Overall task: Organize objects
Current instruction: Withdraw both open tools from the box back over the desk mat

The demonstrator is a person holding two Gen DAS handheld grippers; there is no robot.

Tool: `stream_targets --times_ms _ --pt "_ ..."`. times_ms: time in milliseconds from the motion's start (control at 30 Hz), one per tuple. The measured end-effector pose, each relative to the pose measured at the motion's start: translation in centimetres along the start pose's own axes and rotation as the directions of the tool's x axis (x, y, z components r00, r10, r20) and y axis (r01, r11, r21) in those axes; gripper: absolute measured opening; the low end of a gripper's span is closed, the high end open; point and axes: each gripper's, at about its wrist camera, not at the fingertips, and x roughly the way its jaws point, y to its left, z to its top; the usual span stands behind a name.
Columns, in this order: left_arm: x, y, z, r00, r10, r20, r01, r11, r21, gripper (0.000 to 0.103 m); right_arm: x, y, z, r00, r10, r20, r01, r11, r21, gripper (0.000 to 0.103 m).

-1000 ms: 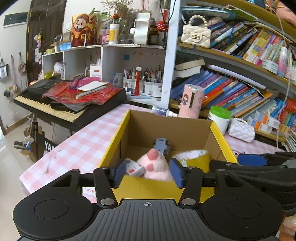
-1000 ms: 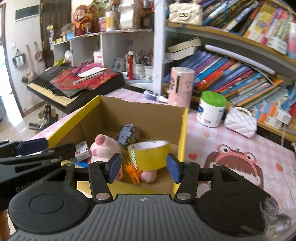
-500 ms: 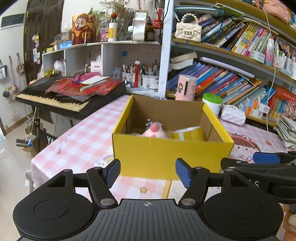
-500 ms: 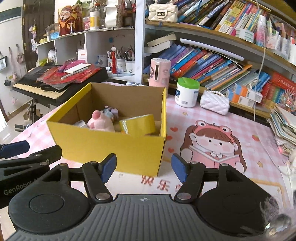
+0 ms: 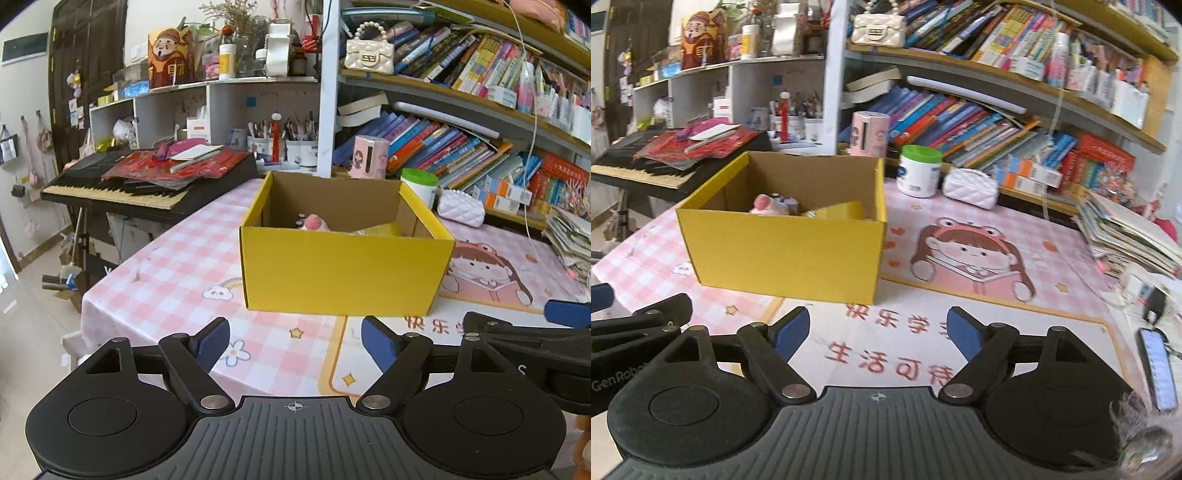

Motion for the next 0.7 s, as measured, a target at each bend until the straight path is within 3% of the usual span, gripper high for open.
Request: stream_targets --times_ms 367,700 --pt "-0.8 -1.7 -1.0 1.000 -0.024 0.003 0.024 0.997 0.067 0.088 -1.5 -1.4 -2.0 0.990 -0.143 -0.012 0.143 0.989 0.035 0.089" --pt "-0.5 -3.8 -0.8 1.000 -0.002 0.009 0.001 0.994 0.105 0.097 -1.8 -3.0 -2.6 0.964 -0.263 -0.041 0.265 0.962 0.068 0.100"
